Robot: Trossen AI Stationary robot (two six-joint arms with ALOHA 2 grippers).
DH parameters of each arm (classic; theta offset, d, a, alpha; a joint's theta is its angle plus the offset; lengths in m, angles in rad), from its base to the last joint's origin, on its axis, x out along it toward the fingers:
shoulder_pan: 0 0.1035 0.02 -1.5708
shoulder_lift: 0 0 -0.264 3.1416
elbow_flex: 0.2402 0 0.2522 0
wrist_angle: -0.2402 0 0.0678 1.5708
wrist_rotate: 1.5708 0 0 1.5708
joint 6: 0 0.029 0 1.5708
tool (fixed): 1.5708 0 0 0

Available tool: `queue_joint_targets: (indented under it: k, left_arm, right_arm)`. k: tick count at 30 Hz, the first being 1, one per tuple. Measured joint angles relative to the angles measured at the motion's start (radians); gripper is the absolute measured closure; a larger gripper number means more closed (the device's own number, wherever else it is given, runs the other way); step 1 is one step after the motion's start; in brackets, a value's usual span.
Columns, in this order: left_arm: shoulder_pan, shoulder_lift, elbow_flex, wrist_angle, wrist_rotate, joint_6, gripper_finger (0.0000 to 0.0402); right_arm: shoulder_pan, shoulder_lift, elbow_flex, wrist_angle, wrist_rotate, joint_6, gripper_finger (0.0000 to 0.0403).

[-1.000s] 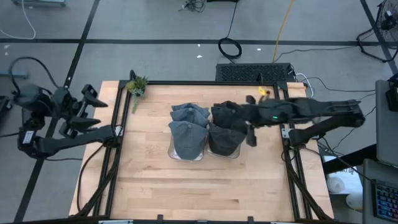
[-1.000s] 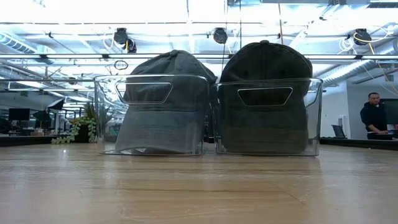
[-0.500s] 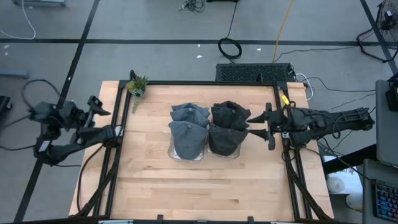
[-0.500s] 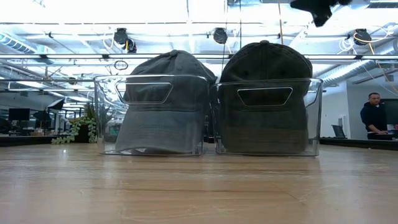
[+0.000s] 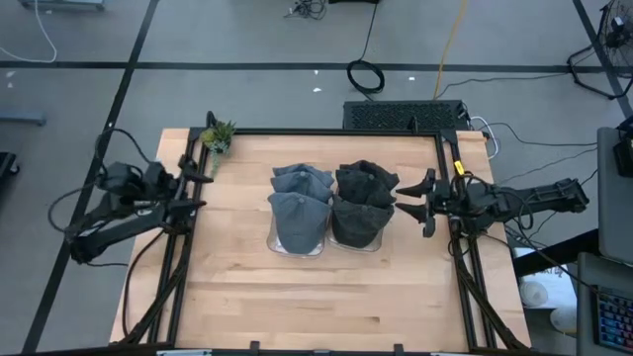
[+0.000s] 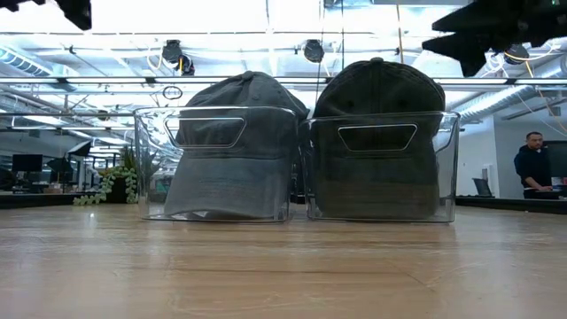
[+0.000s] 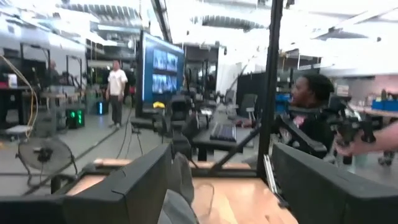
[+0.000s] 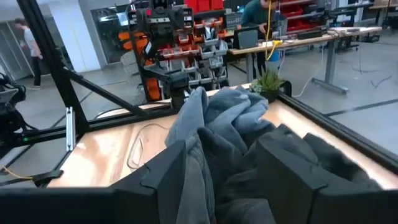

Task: Pick & Place hat
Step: Return to Home Position

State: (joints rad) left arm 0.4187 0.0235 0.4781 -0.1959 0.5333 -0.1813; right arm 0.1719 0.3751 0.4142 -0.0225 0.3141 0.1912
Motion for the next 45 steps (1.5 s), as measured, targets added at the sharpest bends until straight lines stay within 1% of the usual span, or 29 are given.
queue_joint_targets:
  k: [5, 12, 16, 22, 28, 30, 32, 36, 40, 43, 45]
  left_arm:
    - [-0.002, -0.001, -0.114, 0.167, 0.006, -0.053, 0.0106]
    - [-0.003, -0.001, -0.277, 0.384, 0.016, -0.139, 0.0116]
    - [-0.004, -0.001, -0.350, 0.481, 0.007, -0.154, 0.0123]
    - [-0.004, -0.001, -0.421, 0.513, -0.065, -0.154, 0.0124]
    - [-0.004, -0.001, -0.459, 0.516, -0.144, -0.116, 0.0114]
    - [-0.004, -0.001, -0.467, 0.510, -0.181, -0.096, 0.0111]
    - [-0.004, -0.001, -0.467, 0.476, -0.228, -0.078, 0.0111]
    - [-0.004, -0.001, -0.467, 0.388, -0.335, -0.067, 0.0116]
    - [-0.004, -0.001, -0.467, 0.316, -0.382, -0.065, 0.0124]
    - [-0.004, -0.001, -0.467, 0.275, -0.416, -0.065, 0.0127]
    - [-0.004, -0.001, -0.467, 0.253, -0.432, -0.063, 0.0127]
  right_arm:
    - [0.000, -0.031, -0.068, 0.025, -0.001, 0.042, 0.0221]
    - [0.000, -0.068, -0.186, 0.195, -0.004, 0.059, 0.0222]
    - [0.000, -0.085, -0.242, 0.261, -0.022, 0.068, 0.0220]
    - [0.000, -0.100, -0.304, 0.304, -0.028, 0.122, 0.0222]
    - [0.000, -0.117, -0.358, 0.390, -0.026, 0.105, 0.0220]
    - [0.000, -0.120, -0.369, 0.384, -0.019, 0.091, 0.0222]
    - [0.000, -0.119, -0.377, 0.354, 0.027, 0.084, 0.0222]
    - [0.000, -0.119, -0.389, 0.272, 0.205, 0.105, 0.0220]
    - [0.000, -0.120, -0.397, 0.184, 0.354, 0.174, 0.0221]
    - [0.000, -0.119, -0.397, 0.132, 0.423, 0.220, 0.0223]
    - [0.000, -0.119, -0.398, 0.113, 0.424, 0.242, 0.0224]
